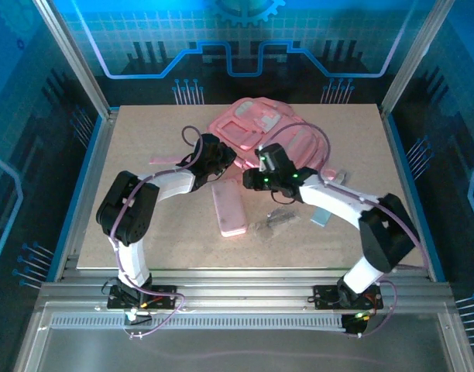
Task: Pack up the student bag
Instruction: Zip the student bag at the top-center of the table.
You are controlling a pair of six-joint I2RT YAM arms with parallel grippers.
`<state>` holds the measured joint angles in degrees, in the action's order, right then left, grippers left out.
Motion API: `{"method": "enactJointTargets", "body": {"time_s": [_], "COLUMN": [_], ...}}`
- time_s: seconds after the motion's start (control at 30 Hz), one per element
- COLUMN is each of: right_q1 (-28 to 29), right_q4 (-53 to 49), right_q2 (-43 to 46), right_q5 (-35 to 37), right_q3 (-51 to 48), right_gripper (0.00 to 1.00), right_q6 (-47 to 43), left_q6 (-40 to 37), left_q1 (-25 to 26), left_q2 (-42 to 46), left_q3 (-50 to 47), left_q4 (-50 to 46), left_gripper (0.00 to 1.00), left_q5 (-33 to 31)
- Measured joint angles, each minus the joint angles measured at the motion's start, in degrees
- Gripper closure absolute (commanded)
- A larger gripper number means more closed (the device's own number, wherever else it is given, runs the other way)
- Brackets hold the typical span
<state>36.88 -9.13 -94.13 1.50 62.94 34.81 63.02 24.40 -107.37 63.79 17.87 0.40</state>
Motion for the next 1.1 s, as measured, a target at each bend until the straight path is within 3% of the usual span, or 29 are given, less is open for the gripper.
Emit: {"method": "enactJointTargets", "body": {"time_s": [0.2,0.6,0.77,0.93,1.1], "right_q1": [1.7,1.7,1.7,1.8,1.0], "right_q4": [4.1,8.0,6.3,5.8,9.4], "right_q2": [-8.4,-16.9,-20.8,-21.9,-19.7], "right_q5": [2.6,14.3,17.1,17.0,10.7], "right_q3": [1.2,7.5,12.2,14.1,9.6], "right_gripper": [0.67,0.64,1.00,1.00,1.00], "right_q6": [1.7,2.7,2.4,0.6,-0.8], "left_q6": [0.8,1.6,2.1,2.7,2.7], "left_q1": [0.2,1.0,1.0,1.0,0.7], "left_q2": [0.9,3.4,4.0,4.6,4.8], "left_q3": [-0.2,-1.3,-2.1,-3.3,-4.1], "left_q4": [-0.1,-1.3,-0.9,-0.2,-0.4], "left_gripper": [1.00,1.00,1.00,1.00,1.00], "left_q5": [-0.2,-0.8,-2.0,-2.8,-2.8]}}
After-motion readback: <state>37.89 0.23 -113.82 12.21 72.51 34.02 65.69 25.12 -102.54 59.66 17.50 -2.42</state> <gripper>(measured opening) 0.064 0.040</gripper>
